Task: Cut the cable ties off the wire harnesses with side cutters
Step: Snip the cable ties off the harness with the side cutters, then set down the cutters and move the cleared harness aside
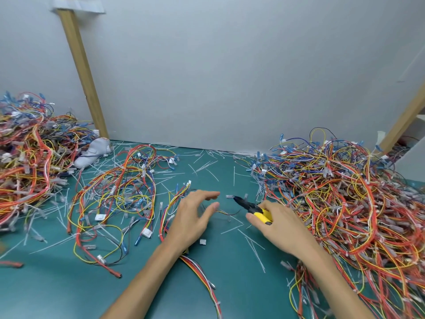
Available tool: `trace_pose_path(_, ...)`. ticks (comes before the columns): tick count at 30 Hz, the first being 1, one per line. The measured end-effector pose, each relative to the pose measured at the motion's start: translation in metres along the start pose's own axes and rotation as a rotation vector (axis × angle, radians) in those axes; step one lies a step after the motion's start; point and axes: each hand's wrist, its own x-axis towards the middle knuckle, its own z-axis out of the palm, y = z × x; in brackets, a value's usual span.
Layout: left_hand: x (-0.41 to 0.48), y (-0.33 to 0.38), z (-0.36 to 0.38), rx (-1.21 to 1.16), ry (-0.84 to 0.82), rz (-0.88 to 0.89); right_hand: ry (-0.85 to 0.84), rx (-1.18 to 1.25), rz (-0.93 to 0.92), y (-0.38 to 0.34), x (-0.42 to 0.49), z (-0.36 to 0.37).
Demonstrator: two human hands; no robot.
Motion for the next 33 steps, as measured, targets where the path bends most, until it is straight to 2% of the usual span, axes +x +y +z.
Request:
trace_pose_path(5,0.01,0.005,-0.027,-0.021,0.193,-0.057,-0.091,-0.045,-0.089,0.002,-0.035,-0.001)
trace_pose_path(8,0.002,-0.001,-0.042,0.098,0.241,-0.057,-0.078,-0.157,-0.125,-0.002,-0.05,0.018)
trace_pose_path(12,-0.015,-0.012,-0.055,0.281,0.262,-0.06,-0.011,-0.075,-0.14,-0.006,-0.06,0.039)
trace_pose_path(16,-0.02,-0.02,-0.059,0.421,0.222,-0.184,0.078,0.014,-0.177,-0.01,-0.068,0.046)
trace_pose_path(20,-0.024,-0.022,-0.056,0.456,0.131,-0.305,0.206,0.073,-0.166,-0.014,-0.07,0.047)
trace_pose_path(25,-0.025,-0.021,-0.053,0.569,0.044,-0.382,0.201,0.124,-0.156,-0.014,-0.07,0.045)
trace_pose_path(30,-0.02,-0.017,-0.05,0.679,0.025,-0.478,0.21,0.144,-0.171,-0.014,-0.071,0.043)
trace_pose_path(33,-0.013,-0.014,-0.051,0.864,-0.041,-0.456,0.241,0.119,-0.179,-0.014,-0.073,0.043)
